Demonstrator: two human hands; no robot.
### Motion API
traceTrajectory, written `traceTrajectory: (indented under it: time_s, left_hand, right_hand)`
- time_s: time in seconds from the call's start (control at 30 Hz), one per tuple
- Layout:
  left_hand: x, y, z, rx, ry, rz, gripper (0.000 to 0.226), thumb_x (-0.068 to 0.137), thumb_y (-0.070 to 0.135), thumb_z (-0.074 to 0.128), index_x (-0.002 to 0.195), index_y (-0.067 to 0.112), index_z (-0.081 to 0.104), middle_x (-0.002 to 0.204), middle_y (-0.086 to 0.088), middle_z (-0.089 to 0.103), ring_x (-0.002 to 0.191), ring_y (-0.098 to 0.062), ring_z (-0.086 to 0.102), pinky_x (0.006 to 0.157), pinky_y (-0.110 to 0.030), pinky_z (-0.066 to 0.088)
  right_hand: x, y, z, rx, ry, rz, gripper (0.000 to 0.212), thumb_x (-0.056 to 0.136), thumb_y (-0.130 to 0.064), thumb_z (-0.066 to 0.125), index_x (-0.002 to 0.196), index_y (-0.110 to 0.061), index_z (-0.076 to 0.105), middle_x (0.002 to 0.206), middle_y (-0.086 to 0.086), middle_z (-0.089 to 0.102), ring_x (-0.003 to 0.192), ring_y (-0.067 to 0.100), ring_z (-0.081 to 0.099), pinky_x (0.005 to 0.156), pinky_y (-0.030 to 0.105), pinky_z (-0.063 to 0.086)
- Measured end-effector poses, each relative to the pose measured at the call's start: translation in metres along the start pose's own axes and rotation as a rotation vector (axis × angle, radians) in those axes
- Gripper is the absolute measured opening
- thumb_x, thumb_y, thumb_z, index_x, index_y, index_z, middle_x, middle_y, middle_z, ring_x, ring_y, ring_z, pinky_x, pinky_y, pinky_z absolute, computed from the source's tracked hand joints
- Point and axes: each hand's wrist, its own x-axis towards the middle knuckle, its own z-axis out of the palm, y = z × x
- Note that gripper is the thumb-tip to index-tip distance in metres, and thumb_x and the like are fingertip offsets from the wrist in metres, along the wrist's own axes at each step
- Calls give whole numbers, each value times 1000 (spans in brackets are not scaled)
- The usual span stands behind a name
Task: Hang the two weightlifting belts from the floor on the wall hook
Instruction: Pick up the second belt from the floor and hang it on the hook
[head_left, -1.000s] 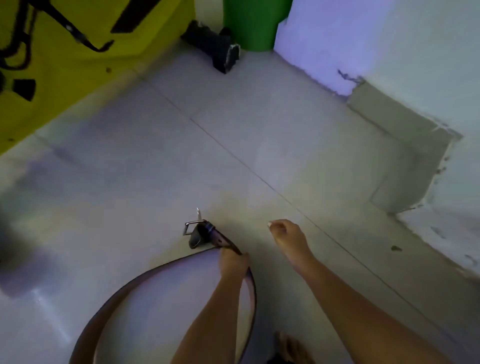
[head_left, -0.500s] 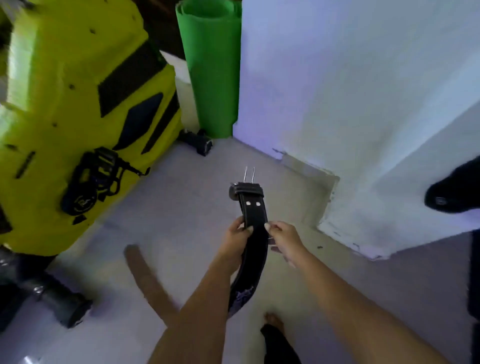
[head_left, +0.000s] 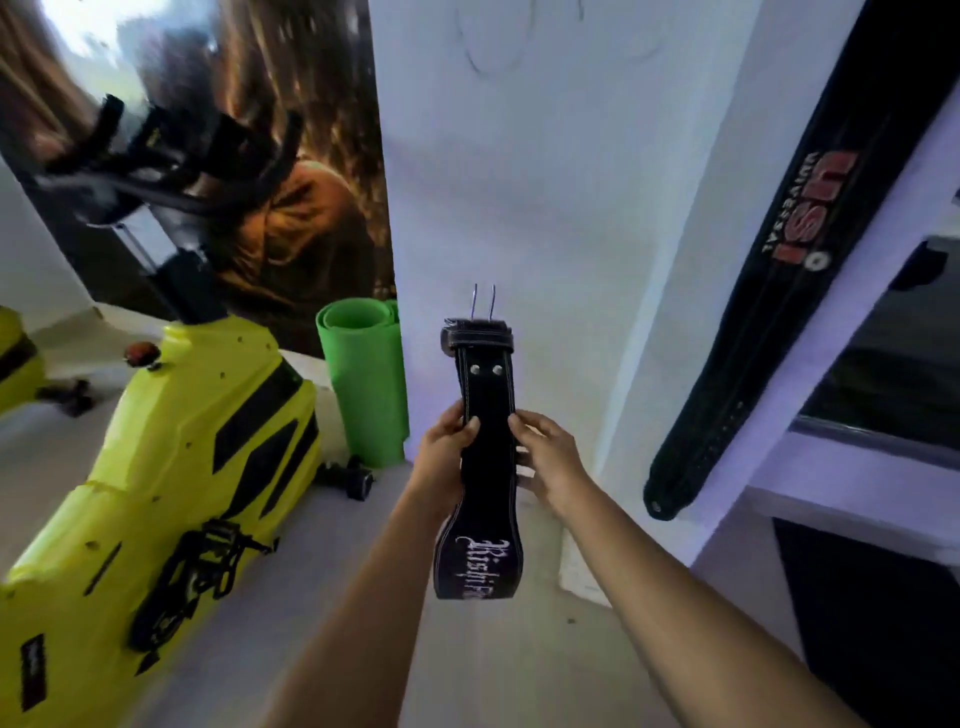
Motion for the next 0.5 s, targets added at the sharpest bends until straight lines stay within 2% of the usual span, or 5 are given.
traceTrajectory:
  time_s: [0.1,0.2,0.37,0.43,0.5]
  left_hand:
    - [-6,24,40,-11,-88,53,32,95,1,40,120,12,55,81,7,74,69,-4,70,57,-19,54]
    - [-6,46,88,-9,-215,114,32,94,2,42,118,17,56,83,12,75,77,-2,69,63,-18,54]
    - [-8,81,174,35,-413,179,32,93,7,48,119,23,58,97,2,69,87,-9,66,81,-29,49]
    - [-14,83,199,81,-484,193,34,91,2,51,117,22,58,95,-3,68,85,-13,66,80,-30,51]
    - [-20,71,217,153,-540,183,32,88,-3,52,112,18,59,92,-6,68,83,-18,67,76,-31,54]
  right_hand:
    - [-27,-29,-14,-34,43,-103,20,86,-25,61,102,-13,65,100,14,70,85,28,64,76,38,53]
    - [-48,-65,-32,20,108,-257,12,87,-18,60,93,-17,69,101,16,70,88,29,67,89,44,54]
    - [-76,-146,-77,117,161,-466,13,87,-11,58,90,-16,71,97,15,70,87,27,66,83,37,56]
    - [-86,-175,-96,139,173,-525,13,86,-10,59,94,-12,69,97,14,70,89,28,66,84,37,55]
    - [-95,-204,-114,150,201,-587,14,86,-7,59,97,-9,68,89,4,69,86,19,64,85,29,52]
